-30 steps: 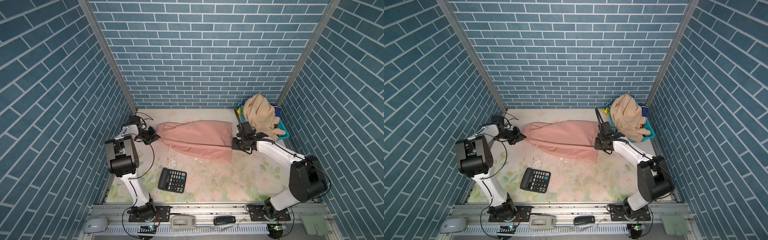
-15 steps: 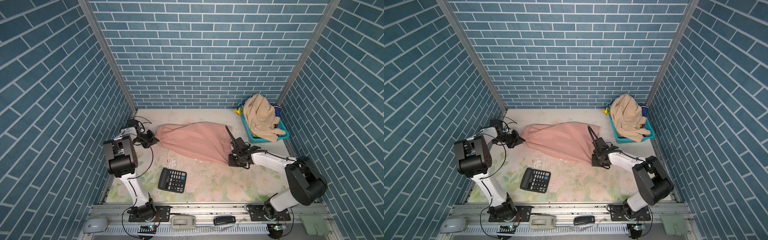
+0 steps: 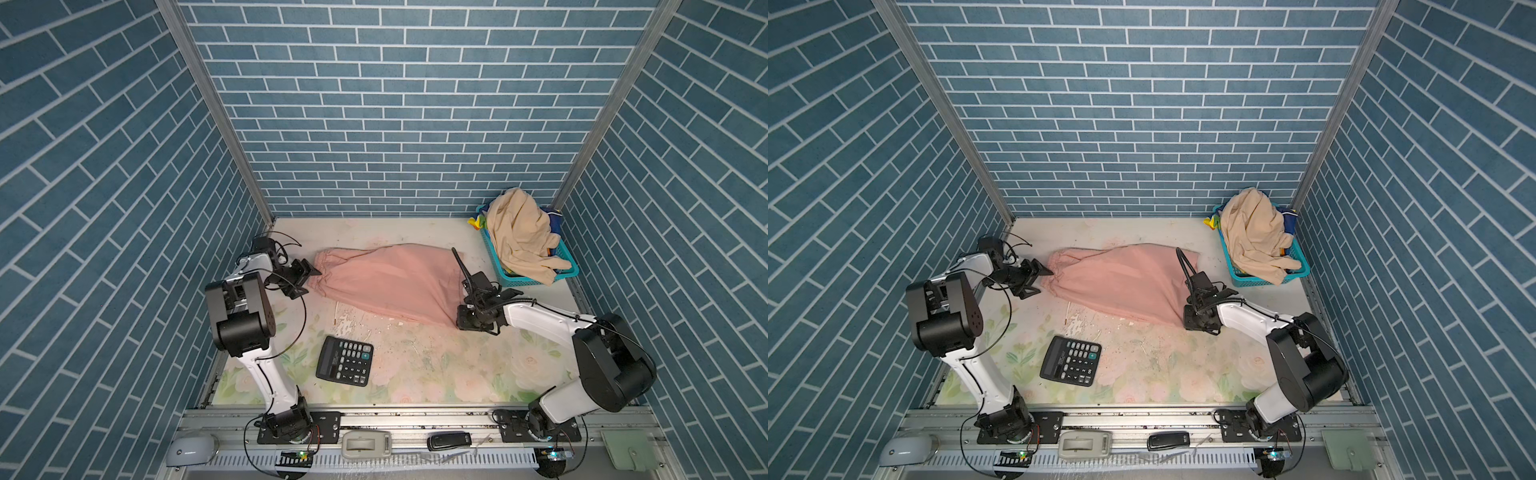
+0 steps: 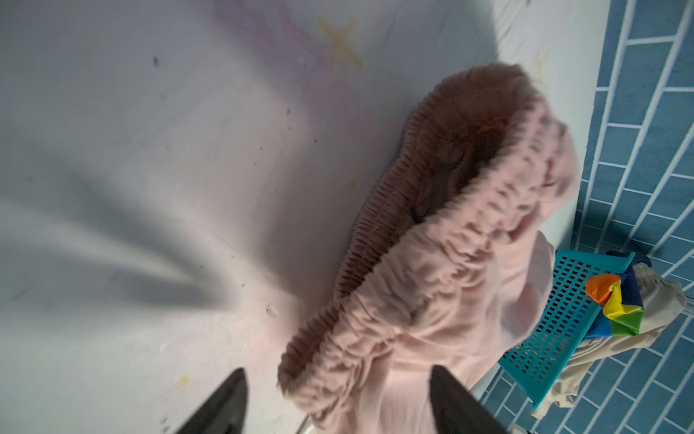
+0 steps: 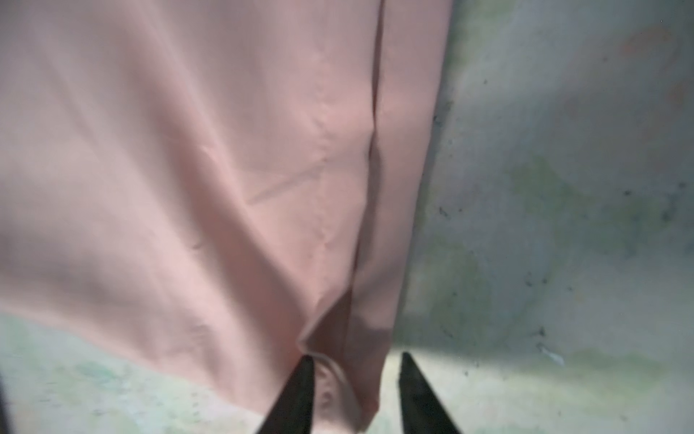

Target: Fold and stack the shorts

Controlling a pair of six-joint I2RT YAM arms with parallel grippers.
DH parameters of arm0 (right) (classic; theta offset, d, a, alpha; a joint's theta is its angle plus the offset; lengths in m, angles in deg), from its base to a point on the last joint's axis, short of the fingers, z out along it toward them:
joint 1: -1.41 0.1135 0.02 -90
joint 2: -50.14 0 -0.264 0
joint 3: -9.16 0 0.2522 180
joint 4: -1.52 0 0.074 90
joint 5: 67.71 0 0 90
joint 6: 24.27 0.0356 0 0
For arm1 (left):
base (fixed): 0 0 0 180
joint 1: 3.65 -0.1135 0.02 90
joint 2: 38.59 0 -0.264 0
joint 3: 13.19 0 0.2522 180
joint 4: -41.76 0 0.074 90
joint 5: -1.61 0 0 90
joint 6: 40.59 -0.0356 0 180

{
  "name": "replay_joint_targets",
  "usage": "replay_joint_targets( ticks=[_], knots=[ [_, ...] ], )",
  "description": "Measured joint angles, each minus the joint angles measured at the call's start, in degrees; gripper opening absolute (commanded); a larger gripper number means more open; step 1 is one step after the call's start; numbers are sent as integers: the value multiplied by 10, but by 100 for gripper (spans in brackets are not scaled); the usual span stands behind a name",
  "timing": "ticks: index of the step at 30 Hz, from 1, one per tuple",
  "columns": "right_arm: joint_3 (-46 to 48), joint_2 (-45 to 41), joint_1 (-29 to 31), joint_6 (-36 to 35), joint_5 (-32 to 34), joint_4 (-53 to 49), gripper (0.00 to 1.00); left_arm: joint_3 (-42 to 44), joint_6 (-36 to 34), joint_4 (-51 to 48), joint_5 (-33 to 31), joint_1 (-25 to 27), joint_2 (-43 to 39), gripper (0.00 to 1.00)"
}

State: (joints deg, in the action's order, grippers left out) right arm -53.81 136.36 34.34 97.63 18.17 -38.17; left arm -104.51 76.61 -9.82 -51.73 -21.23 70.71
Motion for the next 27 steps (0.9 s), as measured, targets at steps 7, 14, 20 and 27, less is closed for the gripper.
replay_joint_targets(
  ticks=[7,14,20,27],
  knots=[
    [-137,-31,-5,-34,-8,-29,98,-108,8,-19,-49,34,-102,100],
    [-226,127,-9,32,-134,132,99,-131,96,112,31,211,-25,100],
    [-235,270,-10,104,-206,268,99,-50,125,137,26,213,59,99],
    [-236,315,-29,118,-229,322,99,-16,121,157,13,145,61,100]
  ],
)
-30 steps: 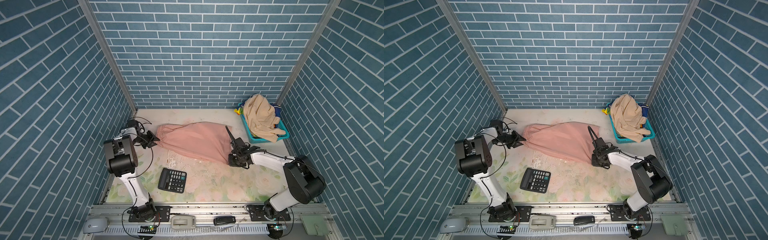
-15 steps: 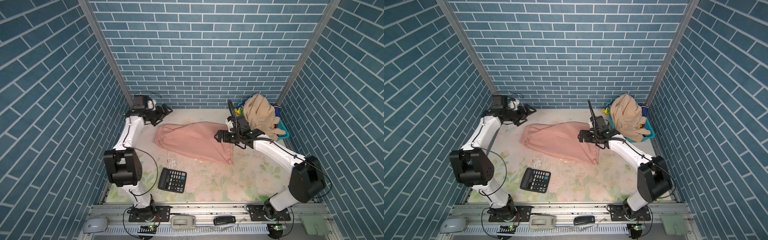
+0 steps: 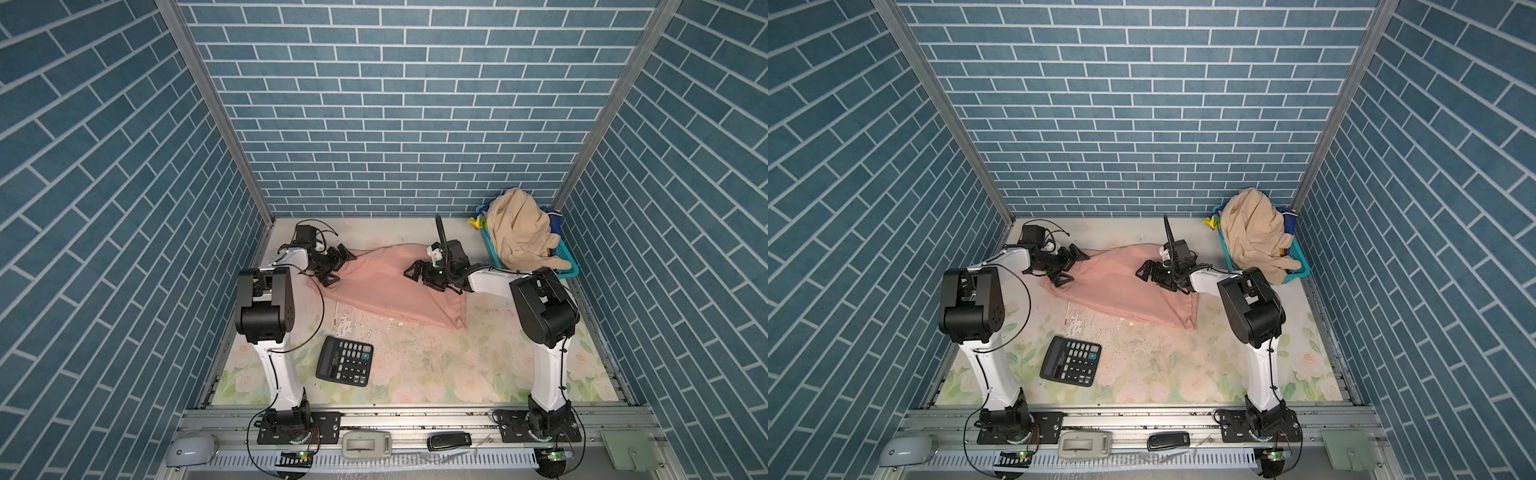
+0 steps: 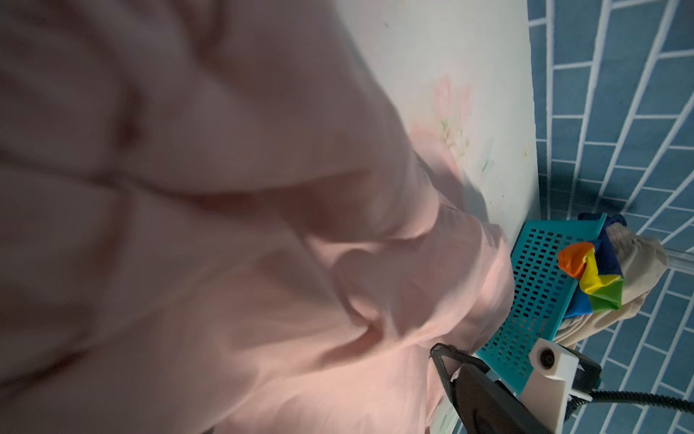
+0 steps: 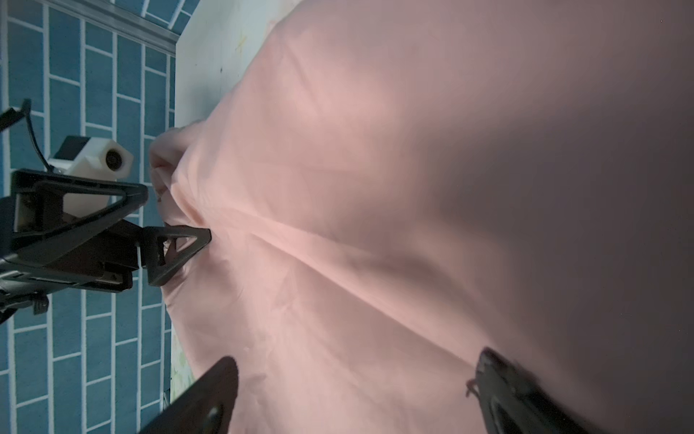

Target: Fold and stack the shorts

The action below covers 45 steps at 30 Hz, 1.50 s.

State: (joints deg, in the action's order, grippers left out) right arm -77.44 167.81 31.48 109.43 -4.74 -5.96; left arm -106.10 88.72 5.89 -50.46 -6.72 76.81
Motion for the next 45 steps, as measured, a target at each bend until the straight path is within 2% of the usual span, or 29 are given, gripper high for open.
replay_joint_targets(
  ticks=[7,12,15,20,25,30,35,40,45],
  knots=[
    [-12,15,-63,-26,-10,8,99,46,2,48,8,-10,-5,100],
    [-62,37,-93,-77,-3,-43,99,127,34,138,16,-5,-45,100],
    [-94,46,-106,-107,2,-87,99,156,51,146,14,11,-69,100],
    [-113,41,-112,-143,11,-158,99,149,60,102,1,36,-90,100],
    [-109,3,-111,-155,17,-220,99,98,61,64,-15,40,-104,100],
    [-109,-26,-94,-138,5,-203,99,54,69,67,-17,59,-95,100],
    [-109,-18,-39,-89,-4,-141,99,33,77,89,-15,69,-42,100],
    [-149,37,6,-56,-18,-104,99,31,81,105,2,42,14,100],
    [-223,113,27,-30,-30,-87,99,27,85,122,8,26,21,99]
  ],
)
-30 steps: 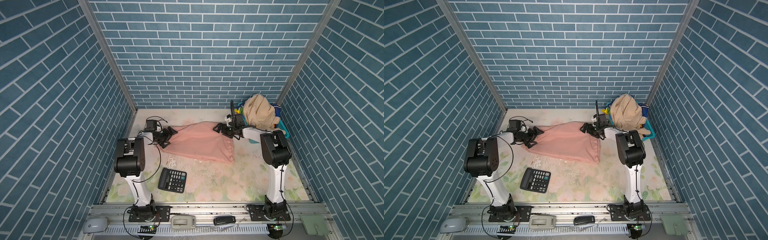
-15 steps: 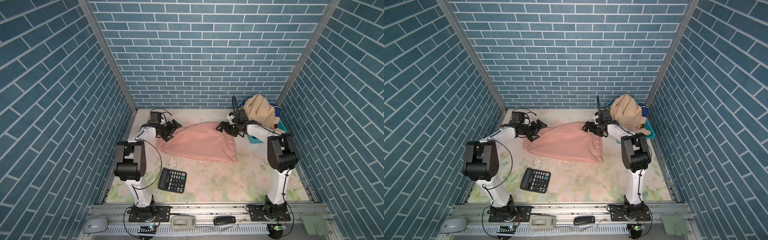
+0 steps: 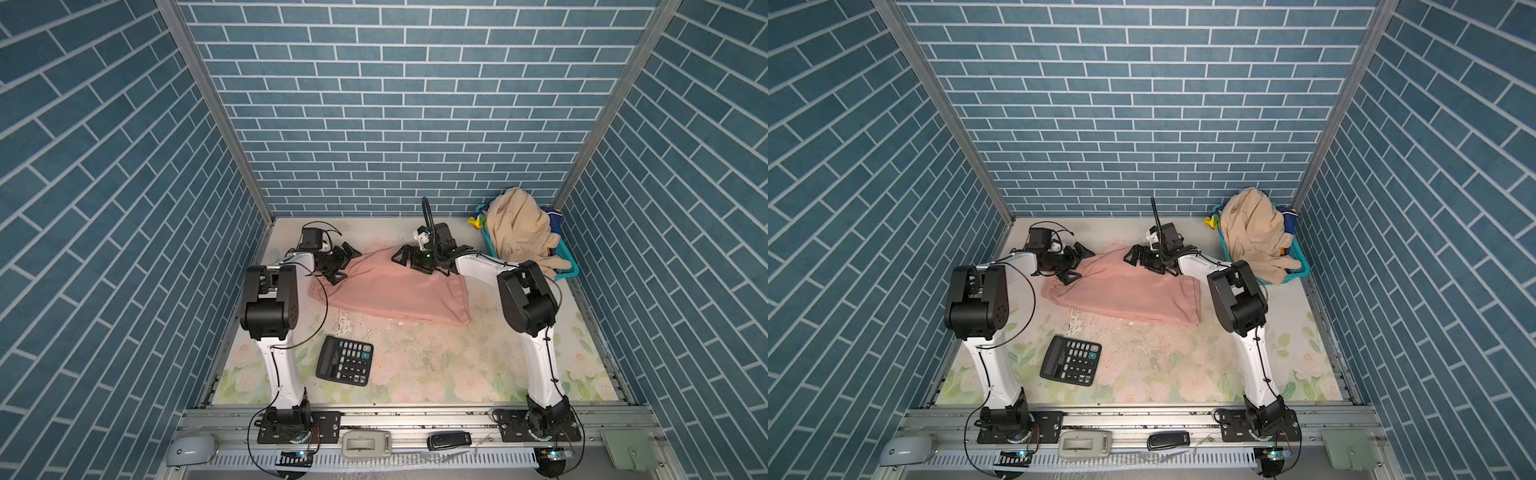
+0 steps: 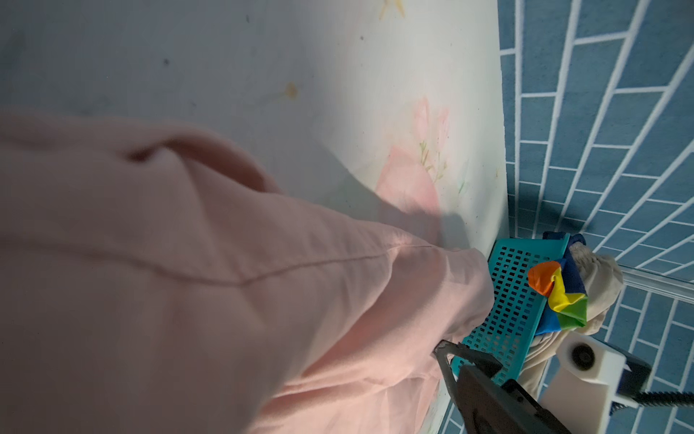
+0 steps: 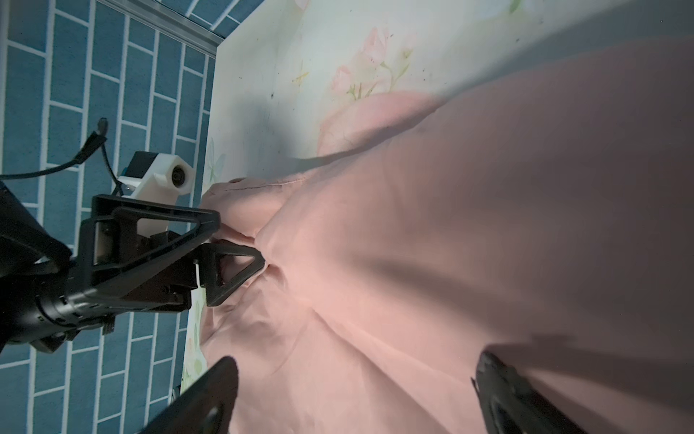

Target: Fold and stack the shorts

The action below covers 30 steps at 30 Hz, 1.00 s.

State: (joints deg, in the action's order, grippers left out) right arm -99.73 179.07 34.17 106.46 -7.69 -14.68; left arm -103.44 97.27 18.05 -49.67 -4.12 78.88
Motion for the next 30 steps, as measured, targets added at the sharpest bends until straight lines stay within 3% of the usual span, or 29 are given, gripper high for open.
replay_joint_targets(
  ticks=[13,24,30],
  knots=[
    [-164,141,48,83,-16,70,99,46,68,106,19,-10,-2,100],
    [-378,276,1,81,-32,26,99,85,90,182,56,-36,-4,100],
    [-410,287,-20,64,-37,-16,99,92,76,185,70,-45,-9,100]
  ],
)
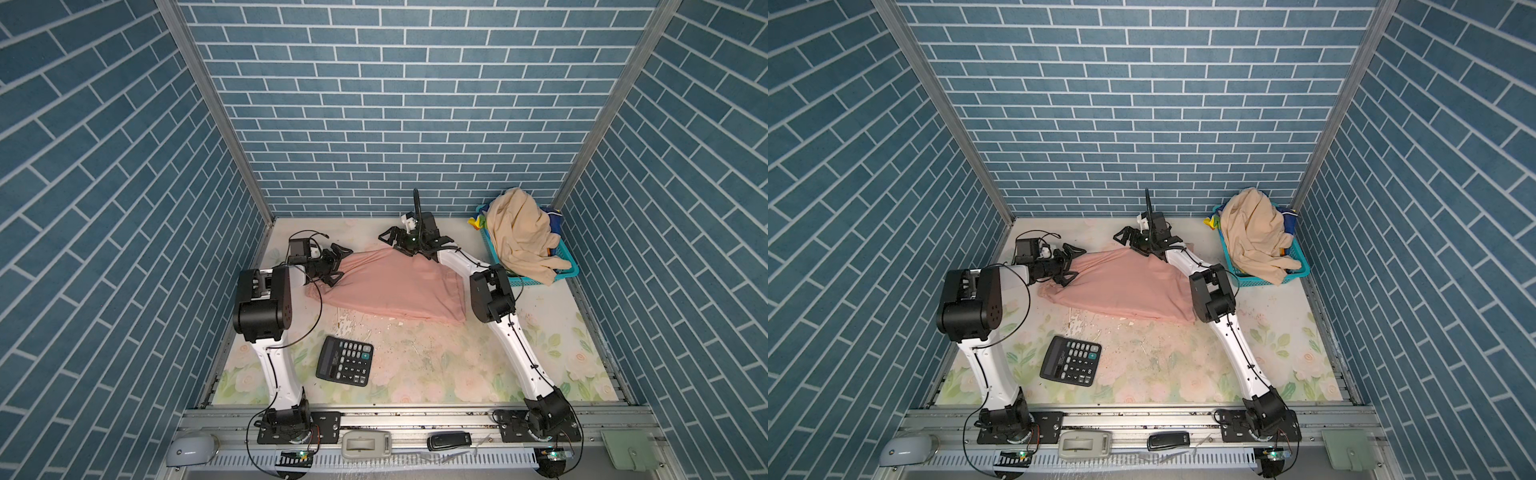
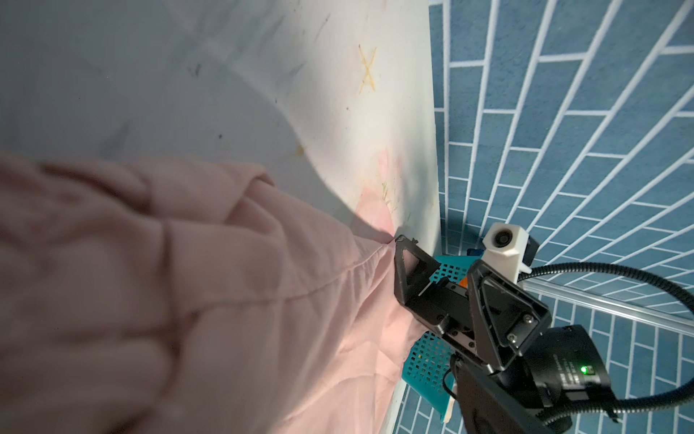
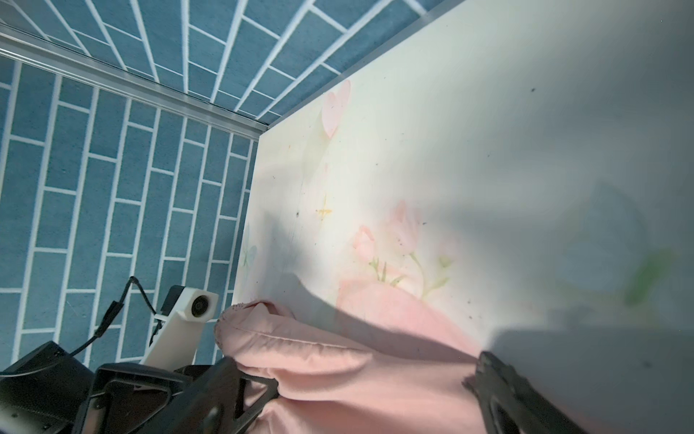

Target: Fold and stack the shorts

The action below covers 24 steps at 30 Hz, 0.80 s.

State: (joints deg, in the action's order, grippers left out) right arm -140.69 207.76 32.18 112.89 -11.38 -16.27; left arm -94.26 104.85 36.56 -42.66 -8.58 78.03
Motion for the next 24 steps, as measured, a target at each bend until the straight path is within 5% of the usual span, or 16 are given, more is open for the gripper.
replay_joint_targets(
  ticks=[5,12,16,24],
  knots=[
    [40,-42,-1,-39,14,-42,99,-39,-31,-85,-28,26,-17,100],
    [336,-297,-3,-87,78,-58,99,-22,-13,-100,-33,47,-106,100],
    [423,-410,23,-150,148,-80,99,-7,-12,-101,-35,45,-112,100],
    [512,-422,147,-246,301,-124,99,19,-19,-122,-44,44,-111,100]
  ],
)
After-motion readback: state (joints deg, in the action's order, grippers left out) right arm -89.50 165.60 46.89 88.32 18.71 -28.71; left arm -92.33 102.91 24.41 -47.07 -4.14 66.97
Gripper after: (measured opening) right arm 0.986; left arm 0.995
